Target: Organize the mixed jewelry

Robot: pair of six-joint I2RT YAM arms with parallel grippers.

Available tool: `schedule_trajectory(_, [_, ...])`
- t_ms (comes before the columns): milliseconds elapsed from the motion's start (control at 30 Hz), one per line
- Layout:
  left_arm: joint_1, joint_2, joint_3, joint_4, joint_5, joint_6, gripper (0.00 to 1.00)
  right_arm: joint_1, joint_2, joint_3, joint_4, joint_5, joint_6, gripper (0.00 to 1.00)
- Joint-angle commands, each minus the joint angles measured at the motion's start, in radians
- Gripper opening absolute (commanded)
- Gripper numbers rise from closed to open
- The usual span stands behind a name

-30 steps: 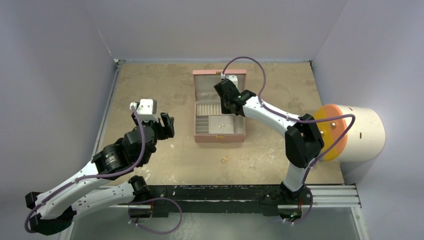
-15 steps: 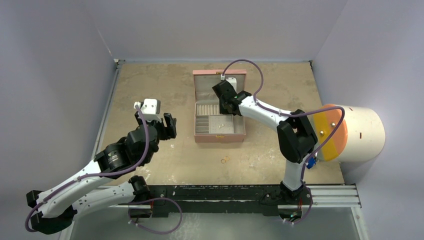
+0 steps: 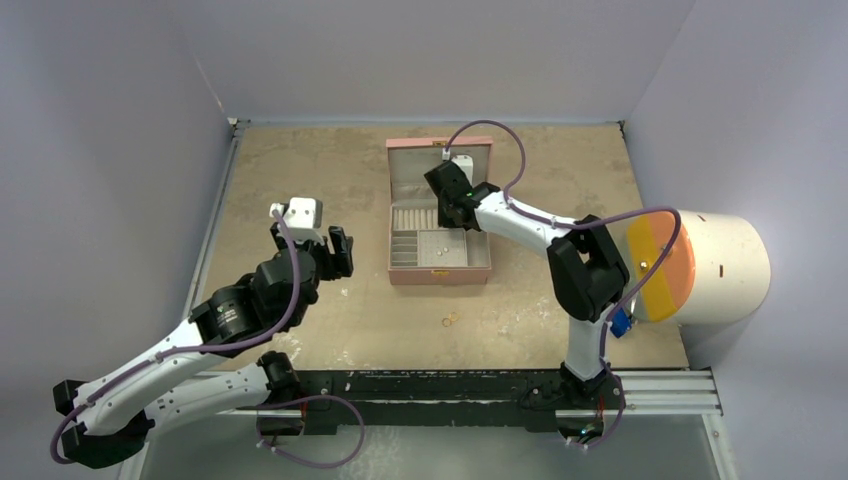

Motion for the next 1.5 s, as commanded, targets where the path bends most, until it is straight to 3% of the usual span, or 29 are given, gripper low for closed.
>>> schedule_trajectory(0, [0.005, 0.004, -0.004, 0.008, 0.002, 0.024, 0.63, -0.017, 0.049, -0.017, 0.009, -0.034, 0.020, 0.01])
schedule_trajectory(200, [0.010, 0.007, -0.004, 0.008, 0.005, 0.025, 0.63, -0.017, -0.005, -0.018, -0.011, -0.021, 0.013, 0.17])
schedule_trajectory(533, [0.012, 0.005, -0.006, 0.003, 0.004, 0.022, 0.63, 0.001, -0.176, -0.033, -0.035, -0.010, -0.009, 0.28])
schedule_trajectory(767, [0.015, 0.007, -0.002, -0.001, 0.011, 0.022, 0.63, 0.044, -0.332, -0.130, -0.023, -0.066, -0.025, 0.32])
schedule_trajectory(1000, [0.016, -0.002, -0.002, 0.000, 0.013, 0.021, 0.63, 0.208, -0.485, -0.273, -0.020, -0.047, 0.000, 0.31])
schedule_trajectory(1267, [0.024, 0.004, -0.002, 0.002, 0.026, 0.019, 0.63, 0.321, -0.593, -0.453, -0.010, -0.088, 0.165, 0.27])
schedule_trajectory(1467, [0.027, 0.007, -0.002, 0.002, 0.029, 0.018, 0.63, 0.404, -0.578, -0.521, -0.016, -0.068, 0.301, 0.26])
